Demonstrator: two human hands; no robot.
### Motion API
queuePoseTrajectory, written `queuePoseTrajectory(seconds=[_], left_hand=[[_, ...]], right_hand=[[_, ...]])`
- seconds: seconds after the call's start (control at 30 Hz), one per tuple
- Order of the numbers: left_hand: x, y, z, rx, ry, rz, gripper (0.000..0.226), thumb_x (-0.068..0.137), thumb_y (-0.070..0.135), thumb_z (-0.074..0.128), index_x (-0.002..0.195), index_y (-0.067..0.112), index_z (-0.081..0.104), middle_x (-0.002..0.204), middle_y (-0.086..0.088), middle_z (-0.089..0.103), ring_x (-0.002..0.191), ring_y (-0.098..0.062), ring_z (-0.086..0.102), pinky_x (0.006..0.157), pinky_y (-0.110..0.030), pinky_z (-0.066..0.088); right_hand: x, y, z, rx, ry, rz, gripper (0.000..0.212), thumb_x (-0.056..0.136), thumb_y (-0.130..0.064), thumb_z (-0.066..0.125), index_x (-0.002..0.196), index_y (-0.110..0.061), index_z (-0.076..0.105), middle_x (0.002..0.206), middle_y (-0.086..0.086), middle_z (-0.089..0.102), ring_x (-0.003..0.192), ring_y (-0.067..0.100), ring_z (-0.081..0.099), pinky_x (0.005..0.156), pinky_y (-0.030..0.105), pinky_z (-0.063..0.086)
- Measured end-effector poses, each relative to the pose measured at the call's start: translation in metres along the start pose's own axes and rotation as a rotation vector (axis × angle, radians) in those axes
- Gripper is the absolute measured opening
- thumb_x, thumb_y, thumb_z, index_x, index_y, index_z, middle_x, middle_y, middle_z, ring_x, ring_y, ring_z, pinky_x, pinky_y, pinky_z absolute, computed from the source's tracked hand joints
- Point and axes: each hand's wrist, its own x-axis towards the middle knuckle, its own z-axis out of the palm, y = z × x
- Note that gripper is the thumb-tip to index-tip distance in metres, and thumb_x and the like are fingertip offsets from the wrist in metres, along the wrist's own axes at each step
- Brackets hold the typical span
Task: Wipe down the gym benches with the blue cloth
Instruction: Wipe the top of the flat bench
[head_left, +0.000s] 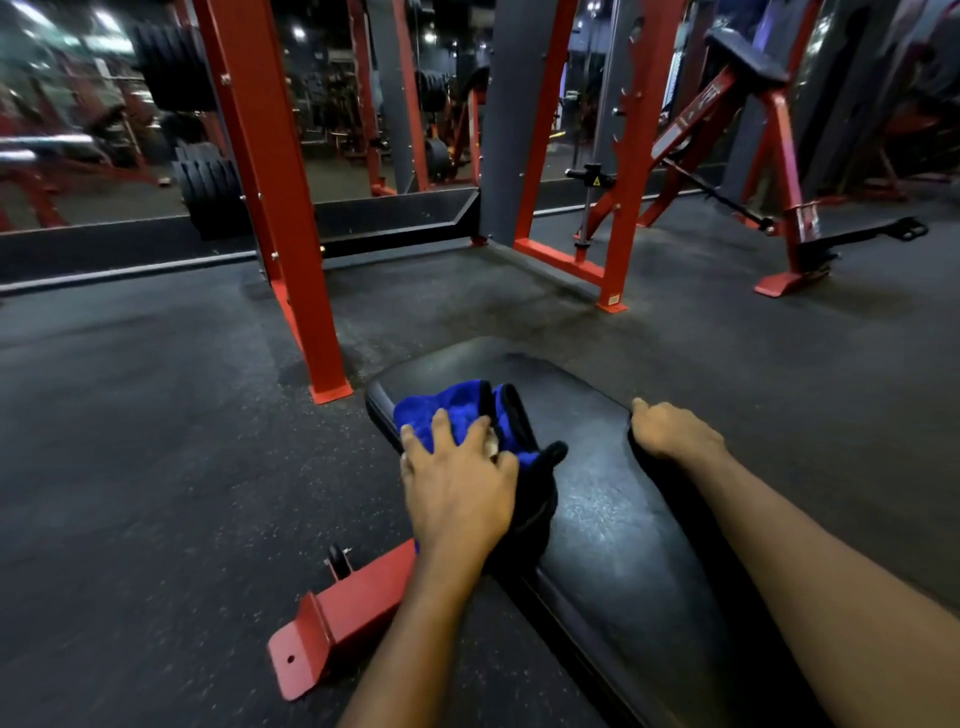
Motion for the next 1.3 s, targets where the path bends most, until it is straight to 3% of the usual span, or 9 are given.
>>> queuePoseTrajectory(seconds=[0.13, 0.23, 0.37, 0.5, 0.67, 0.9, 1.03, 1.17, 1.3], left_hand=[[0.048, -0.022, 0.017, -0.014, -0.034, 0.048, 0.066, 0.081, 0.053, 0.025, 0.145, 0.041, 0.036, 0.162, -0.005, 0.017, 0.150, -0.031, -0.002, 0.118, -0.047, -0.011], [0.119, -0.038, 0.015, 0.054, -0.085, 0.064, 0.080, 0.069, 0.059, 0.012, 0.142, 0.041, 0.039, 0.160, 0.001, 0.025, 0.150, -0.028, 0.008, 0.120, -0.052, -0.003], [0.117, -0.035, -0.009, 0.046, -0.086, 0.026, 0.058, 0.087, 0.058, 0.033, 0.142, 0.043, 0.042, 0.162, 0.000, 0.020, 0.150, -0.030, 0.004, 0.121, -0.046, 0.004], [0.033, -0.011, -0.006, 0.003, 0.027, 0.006, 0.079, 0.081, 0.077, 0.043, 0.149, 0.038, 0.033, 0.164, -0.001, 0.007, 0.150, -0.031, -0.006, 0.121, -0.045, 0.003], [0.090, -0.037, 0.002, 0.016, -0.038, 0.107, 0.066, 0.082, 0.058, 0.045, 0.144, 0.034, 0.041, 0.160, -0.009, 0.023, 0.150, -0.028, 0.005, 0.122, -0.043, -0.001], [0.188, -0.049, -0.015, 0.152, -0.144, 0.108, 0.051, 0.092, 0.044, 0.042, 0.142, 0.037, 0.042, 0.152, -0.005, 0.037, 0.138, -0.033, 0.034, 0.114, -0.045, 0.029], [0.151, -0.031, 0.005, 0.245, -0.149, 0.352, 0.056, 0.089, 0.047, 0.033, 0.143, 0.033, 0.041, 0.159, -0.001, 0.028, 0.145, -0.028, 0.022, 0.120, -0.040, 0.015], [0.173, -0.024, 0.003, 0.198, -0.267, 0.530, 0.056, 0.088, 0.053, 0.043, 0.140, 0.035, 0.046, 0.154, 0.002, 0.037, 0.142, -0.027, 0.029, 0.119, -0.037, 0.018], [0.210, -0.012, 0.005, 0.227, -0.213, 0.262, 0.048, 0.092, 0.047, 0.040, 0.138, 0.034, 0.045, 0.149, -0.009, 0.041, 0.135, -0.033, 0.036, 0.113, -0.044, 0.029]], right_hand=[[0.006, 0.001, 0.001, 0.000, 0.015, 0.008, 0.062, 0.102, -0.046, 0.020, 0.140, -0.006, 0.048, 0.147, 0.020, 0.046, 0.132, 0.035, 0.047, 0.106, 0.044, 0.036], [0.006, 0.001, 0.000, 0.002, 0.020, 0.003, 0.062, 0.102, -0.046, 0.020, 0.139, -0.006, 0.048, 0.146, 0.020, 0.046, 0.131, 0.036, 0.048, 0.106, 0.044, 0.036], [0.000, 0.001, 0.000, 0.000, 0.019, -0.005, 0.058, 0.102, -0.041, 0.022, 0.138, -0.006, 0.050, 0.145, 0.021, 0.048, 0.130, 0.036, 0.049, 0.105, 0.044, 0.037], [-0.002, -0.002, -0.002, 0.013, 0.035, -0.008, 0.057, 0.102, -0.039, 0.021, 0.136, -0.004, 0.050, 0.144, 0.021, 0.048, 0.128, 0.037, 0.049, 0.104, 0.044, 0.037], [-0.004, -0.001, -0.004, 0.011, 0.043, 0.001, 0.058, 0.103, -0.039, 0.019, 0.136, -0.004, 0.050, 0.144, 0.022, 0.048, 0.128, 0.037, 0.049, 0.103, 0.044, 0.037], [-0.002, -0.003, -0.001, 0.006, 0.058, -0.001, 0.057, 0.103, -0.040, 0.021, 0.136, -0.005, 0.051, 0.143, 0.021, 0.049, 0.128, 0.038, 0.050, 0.104, 0.044, 0.037], [-0.003, -0.004, -0.001, 0.008, 0.048, 0.015, 0.058, 0.102, -0.041, 0.020, 0.138, -0.007, 0.050, 0.143, 0.021, 0.049, 0.128, 0.038, 0.049, 0.105, 0.045, 0.037], [-0.002, -0.003, -0.002, 0.012, 0.061, 0.018, 0.059, 0.101, -0.042, 0.019, 0.137, -0.007, 0.051, 0.143, 0.021, 0.049, 0.128, 0.038, 0.049, 0.105, 0.045, 0.036], [-0.006, -0.002, -0.005, 0.027, 0.057, 0.021, 0.057, 0.102, -0.041, 0.021, 0.136, -0.007, 0.052, 0.143, 0.020, 0.050, 0.128, 0.038, 0.049, 0.104, 0.044, 0.036]])
